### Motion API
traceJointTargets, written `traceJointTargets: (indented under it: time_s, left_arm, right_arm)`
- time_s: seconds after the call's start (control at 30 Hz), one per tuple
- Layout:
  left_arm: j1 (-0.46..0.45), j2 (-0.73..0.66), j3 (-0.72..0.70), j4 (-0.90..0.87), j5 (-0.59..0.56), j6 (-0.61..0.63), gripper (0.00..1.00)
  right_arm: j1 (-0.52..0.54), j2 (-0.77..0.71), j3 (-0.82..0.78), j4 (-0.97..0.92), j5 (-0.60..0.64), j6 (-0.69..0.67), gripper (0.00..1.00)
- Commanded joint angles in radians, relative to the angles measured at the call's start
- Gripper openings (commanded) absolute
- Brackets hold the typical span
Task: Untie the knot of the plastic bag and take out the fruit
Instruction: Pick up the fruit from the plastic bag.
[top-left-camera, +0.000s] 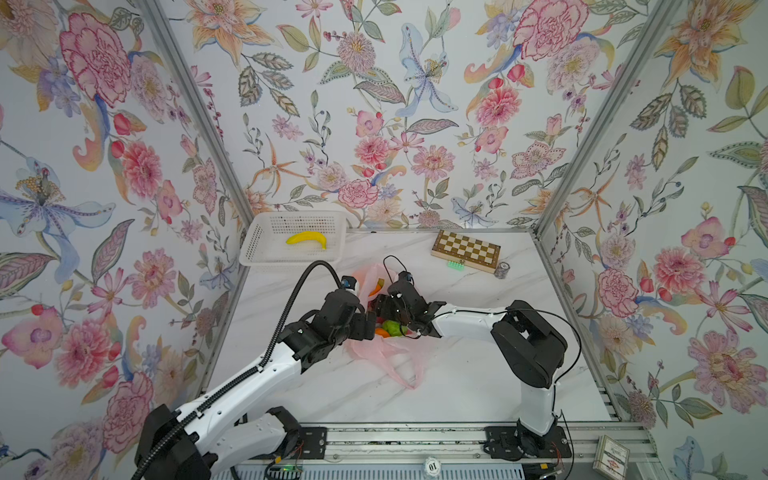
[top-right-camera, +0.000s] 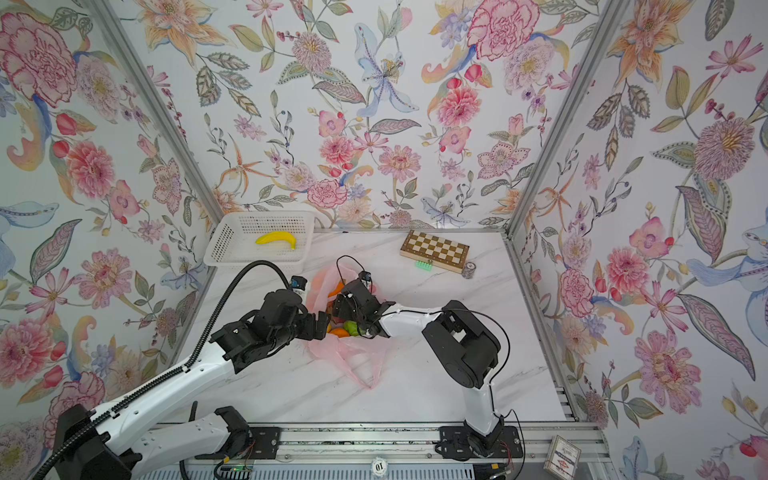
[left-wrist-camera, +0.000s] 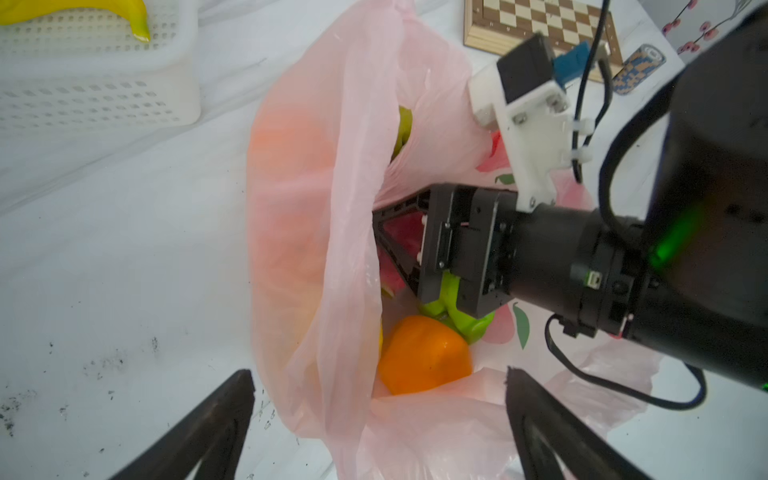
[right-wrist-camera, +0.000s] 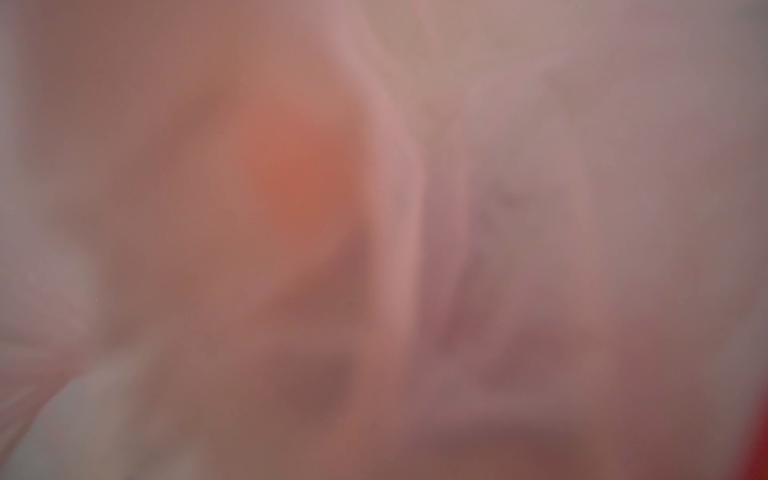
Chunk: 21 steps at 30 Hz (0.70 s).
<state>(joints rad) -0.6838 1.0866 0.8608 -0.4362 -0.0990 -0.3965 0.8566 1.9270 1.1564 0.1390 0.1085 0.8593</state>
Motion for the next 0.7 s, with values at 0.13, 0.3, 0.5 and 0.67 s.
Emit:
traceJointTargets:
  time_s: [0.13,0.3,0.5,0.67]
  left_arm:
    - [0.12,0.093,0.1,-0.01,0.027,0.045,0.91]
    - [0.188,0.221,0.18,0.028,0.177,0.108,0.81]
    - [0.217,0.352,0.289,0.036,0.188,0.121,0.6]
    - [0.245,0.433,0.358,0.045,0.149,0.123,0.52]
  right_arm:
    - [0.01,-0.12,-0.084,0.063,-0.031,-0.07,0.42]
    - [0.015,-0.194,-0.149,0.092,-0.052,-0.092,0.42]
    - [0.018,-0.292,-0.227,0.116,-0.108,-0.139,0.4]
    - [0.026,-0.396,-0.306,0.123,-0.164,-0.18,0.39]
